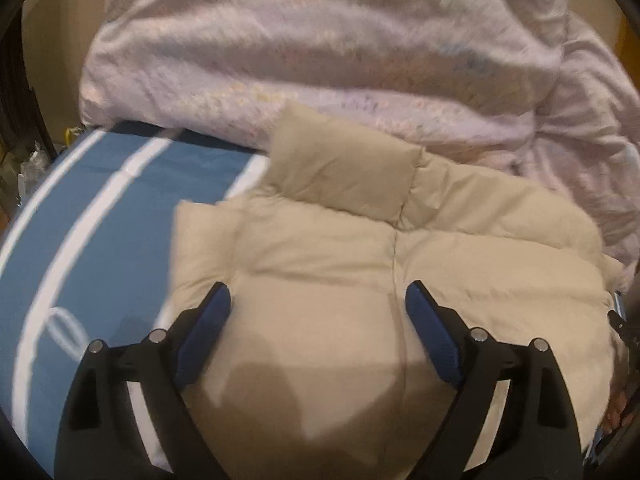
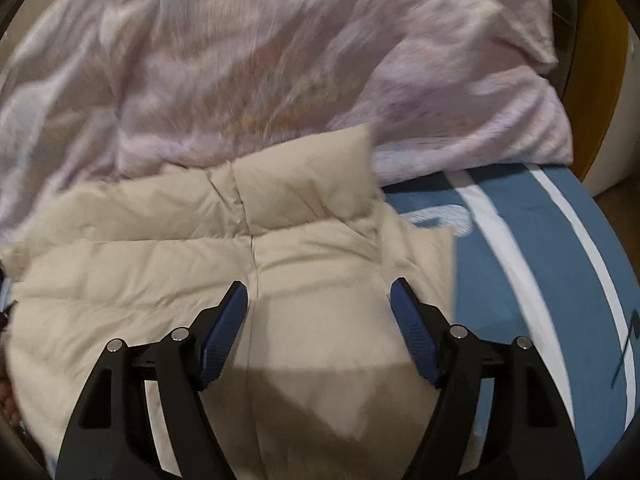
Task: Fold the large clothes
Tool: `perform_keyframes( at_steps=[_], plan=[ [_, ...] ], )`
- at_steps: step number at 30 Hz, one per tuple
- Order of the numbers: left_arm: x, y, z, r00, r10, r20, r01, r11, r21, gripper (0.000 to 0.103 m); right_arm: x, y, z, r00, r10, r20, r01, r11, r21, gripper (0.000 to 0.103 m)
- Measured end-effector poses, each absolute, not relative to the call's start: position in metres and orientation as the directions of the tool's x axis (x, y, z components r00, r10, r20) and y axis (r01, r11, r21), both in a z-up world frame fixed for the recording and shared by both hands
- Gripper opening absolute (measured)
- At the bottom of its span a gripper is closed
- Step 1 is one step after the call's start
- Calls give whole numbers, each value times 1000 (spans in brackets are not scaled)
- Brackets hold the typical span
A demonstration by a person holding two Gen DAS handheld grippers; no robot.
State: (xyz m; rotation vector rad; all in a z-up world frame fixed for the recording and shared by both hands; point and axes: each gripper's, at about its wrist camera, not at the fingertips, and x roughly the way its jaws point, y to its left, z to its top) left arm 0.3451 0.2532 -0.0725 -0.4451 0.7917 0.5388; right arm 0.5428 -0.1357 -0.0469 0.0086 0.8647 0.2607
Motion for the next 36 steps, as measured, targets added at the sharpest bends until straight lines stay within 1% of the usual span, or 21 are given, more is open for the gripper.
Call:
perform_keyframes(
  at_steps=[2, 3, 8, 11, 14, 15, 17, 19, 20, 23, 25, 26, 28, 29, 30, 31, 32, 33, 34, 35, 36],
  plan=[
    [323, 251, -64, 590, 287, -755, -605, 777, -177, 89, 531, -157, -43, 597, 262, -758, -203, 964, 174, 82],
    [315, 251, -63, 589, 285, -756, -607, 774, -180, 89, 528, -165, -44, 585, 273, -764, -194, 962, 195, 84],
    [279, 247, -72, 558, 249, -791, -631, 746, -210, 89, 507, -208, -62, 493, 364, -790, -134, 929, 344, 85],
    [263, 248, -84, 549, 202, -811, -644, 720, -257, 89, 497, -221, -72, 453, 424, -785, -117, 901, 419, 85],
    [253, 241, -93, 557, 145, -818, -644, 697, -315, 89, 490, -222, -79, 433, 448, -782, -114, 888, 445, 84],
    [252, 241, -96, 560, 135, -818, -645, 691, -327, 89, 488, -224, -81, 430, 456, -780, -115, 884, 453, 81],
    [250, 240, -101, 569, 108, -815, -644, 675, -360, 84, 485, -224, -81, 434, 460, -775, -122, 882, 455, 78],
    [248, 242, -104, 579, 87, -811, -644, 659, -389, 80, 485, -223, -81, 418, 474, -775, -130, 875, 466, 73],
    [247, 242, -104, 583, 90, -808, -646, 653, -394, 80, 485, -221, -81, 408, 490, -771, -132, 867, 481, 68],
    [245, 243, -105, 593, 87, -801, -651, 637, -413, 80, 481, -222, -80, 406, 500, -765, -135, 861, 491, 65],
    [242, 245, -105, 603, 85, -793, -654, 622, -430, 77, 478, -226, -80, 407, 506, -760, -138, 857, 496, 63],
    [240, 245, -105, 609, 83, -789, -654, 615, -441, 75, 478, -225, -81, 404, 513, -757, -139, 853, 504, 59],
    [237, 247, -107, 635, 54, -771, -639, 597, -485, 60, 478, -226, -84, 392, 537, -747, -135, 837, 531, 52],
    [236, 248, -109, 652, 25, -758, -627, 580, -520, 57, 478, -226, -86, 386, 551, -740, -131, 827, 547, 45],
    [235, 249, -110, 658, 16, -753, -625, 569, -534, 51, 477, -227, -86, 383, 561, -734, -129, 819, 559, 39],
    [233, 249, -111, 667, 2, -745, -619, 558, -552, 44, 476, -228, -86, 384, 571, -725, -127, 811, 571, 37],
    [232, 249, -112, 674, -8, -738, -614, 549, -567, 42, 475, -228, -86, 388, 578, -718, -127, 805, 580, 33],
    [231, 249, -112, 679, -9, -735, -613, 545, -573, 36, 473, -228, -84, 393, 583, -711, -131, 801, 585, 29],
    [229, 249, -111, 686, -11, -727, -608, 540, -582, 30, 471, -228, -82, 399, 584, -707, -134, 800, 585, 27],
    [227, 250, -109, 693, -16, -721, -602, 537, -591, 28, 468, -227, -79, 406, 586, -702, -139, 798, 586, 24],
    [226, 250, -108, 698, -20, -716, -598, 534, -598, 23, 466, -227, -77, 409, 587, -698, -143, 797, 587, 22]
  ],
)
